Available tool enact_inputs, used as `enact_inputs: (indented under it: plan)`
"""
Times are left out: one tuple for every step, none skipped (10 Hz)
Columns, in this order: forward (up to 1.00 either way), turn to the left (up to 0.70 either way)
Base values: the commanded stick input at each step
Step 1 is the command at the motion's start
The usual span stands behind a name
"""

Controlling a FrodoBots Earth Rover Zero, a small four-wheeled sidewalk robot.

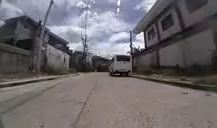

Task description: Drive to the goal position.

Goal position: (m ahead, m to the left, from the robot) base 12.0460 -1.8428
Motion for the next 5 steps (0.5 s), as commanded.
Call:
enact_inputs:
  plan:
    - [0.50, 0.00]
    - [0.50, 0.00]
    - [0.50, 0.00]
    - [0.50, 0.00]
    - [0.50, 0.00]
